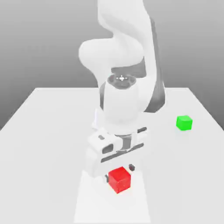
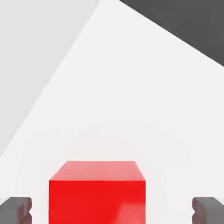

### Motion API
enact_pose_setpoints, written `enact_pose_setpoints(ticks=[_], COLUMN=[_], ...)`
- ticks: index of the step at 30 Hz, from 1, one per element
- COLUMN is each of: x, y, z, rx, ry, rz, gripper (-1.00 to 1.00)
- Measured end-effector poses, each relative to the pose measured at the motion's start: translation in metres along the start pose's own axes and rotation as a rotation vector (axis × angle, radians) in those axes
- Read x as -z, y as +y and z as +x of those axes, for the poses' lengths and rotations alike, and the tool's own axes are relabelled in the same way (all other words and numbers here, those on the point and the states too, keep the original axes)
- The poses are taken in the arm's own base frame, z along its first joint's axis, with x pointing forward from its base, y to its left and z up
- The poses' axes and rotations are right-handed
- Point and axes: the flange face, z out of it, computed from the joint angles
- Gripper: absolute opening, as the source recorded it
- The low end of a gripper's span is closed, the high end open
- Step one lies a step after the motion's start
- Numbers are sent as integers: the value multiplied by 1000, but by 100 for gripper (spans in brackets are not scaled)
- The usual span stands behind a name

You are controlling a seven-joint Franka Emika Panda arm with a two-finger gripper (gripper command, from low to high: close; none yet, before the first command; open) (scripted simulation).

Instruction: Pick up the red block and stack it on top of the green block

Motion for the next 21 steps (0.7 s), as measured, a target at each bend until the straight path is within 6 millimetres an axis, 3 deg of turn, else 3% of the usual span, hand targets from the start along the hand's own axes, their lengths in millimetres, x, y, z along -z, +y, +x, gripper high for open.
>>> enact_pose_setpoints(ticks=[2, 3, 10, 21], x=[-10, -16, -17, 30], y=[1, 1, 1, -1], z=[-3, -6, -6, 4], rx=[-2, -3, -4, 1], ry=[-6, -10, -11, 6], rz=[0, 0, -1, 1], gripper=[0, -100, -100, -100])
